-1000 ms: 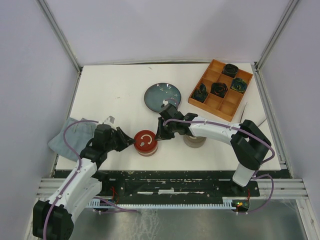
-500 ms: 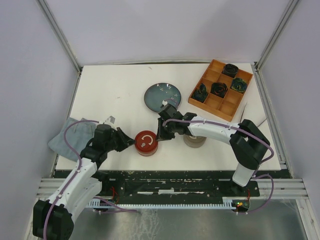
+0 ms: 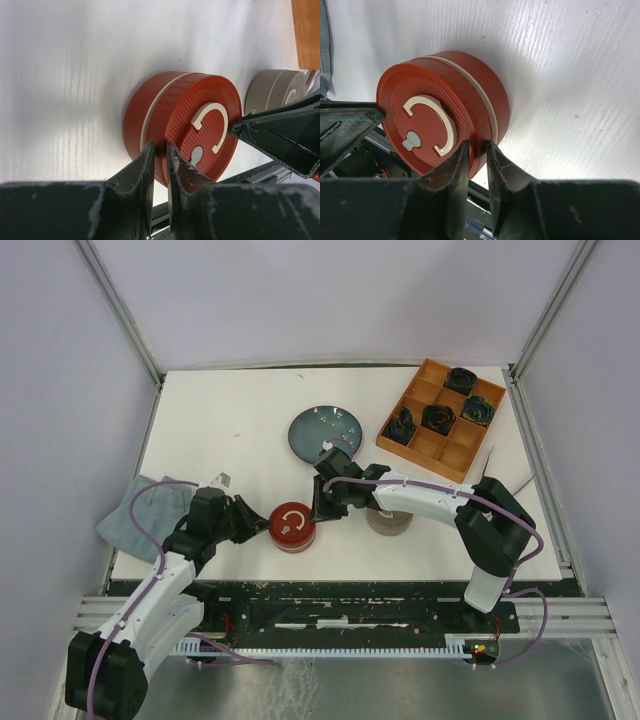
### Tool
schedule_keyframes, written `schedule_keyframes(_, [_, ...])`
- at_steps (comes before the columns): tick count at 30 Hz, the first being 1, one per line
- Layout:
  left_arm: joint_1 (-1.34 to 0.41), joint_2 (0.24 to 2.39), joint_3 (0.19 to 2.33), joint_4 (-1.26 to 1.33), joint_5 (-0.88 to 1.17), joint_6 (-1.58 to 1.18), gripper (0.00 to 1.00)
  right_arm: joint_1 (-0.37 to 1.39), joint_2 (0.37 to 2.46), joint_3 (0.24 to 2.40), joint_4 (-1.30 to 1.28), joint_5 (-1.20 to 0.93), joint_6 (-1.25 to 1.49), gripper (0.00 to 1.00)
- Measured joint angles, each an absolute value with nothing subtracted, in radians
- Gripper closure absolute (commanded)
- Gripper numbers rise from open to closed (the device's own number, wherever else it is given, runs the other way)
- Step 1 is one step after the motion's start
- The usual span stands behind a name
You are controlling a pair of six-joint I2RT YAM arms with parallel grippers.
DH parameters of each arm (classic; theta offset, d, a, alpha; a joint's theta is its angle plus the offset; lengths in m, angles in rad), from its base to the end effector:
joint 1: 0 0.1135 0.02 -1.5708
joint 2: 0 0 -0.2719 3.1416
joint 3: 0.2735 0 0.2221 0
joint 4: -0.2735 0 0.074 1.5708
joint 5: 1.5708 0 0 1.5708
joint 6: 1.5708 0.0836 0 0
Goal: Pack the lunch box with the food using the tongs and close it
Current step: Close the box lid on the packing box.
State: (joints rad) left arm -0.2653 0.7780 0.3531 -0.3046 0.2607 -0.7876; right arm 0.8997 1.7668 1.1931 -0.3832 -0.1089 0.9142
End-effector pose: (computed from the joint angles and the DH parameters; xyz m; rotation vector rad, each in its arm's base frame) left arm 0.1500 -0.0631 0.1677 -0.4865 2.3687 -0.8162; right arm 0.2265 0.2998 0.1861 -0.0275 2.7425 0.7767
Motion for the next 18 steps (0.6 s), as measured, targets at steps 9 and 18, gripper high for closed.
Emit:
schedule_keyframes(9, [-0.266, 0.755, 0.352, -0.305, 0.260, -0.788, 0.79, 0.902, 1.767, 1.182, -0.378, -0.110, 0.916, 0.70])
schedule_keyframes(18, [-0.266, 0.723, 0.316, -0.281, 0.260, -0.800, 0.77, 0.902, 1.763, 1.161, -0.353, -0.113, 0.922, 0.67])
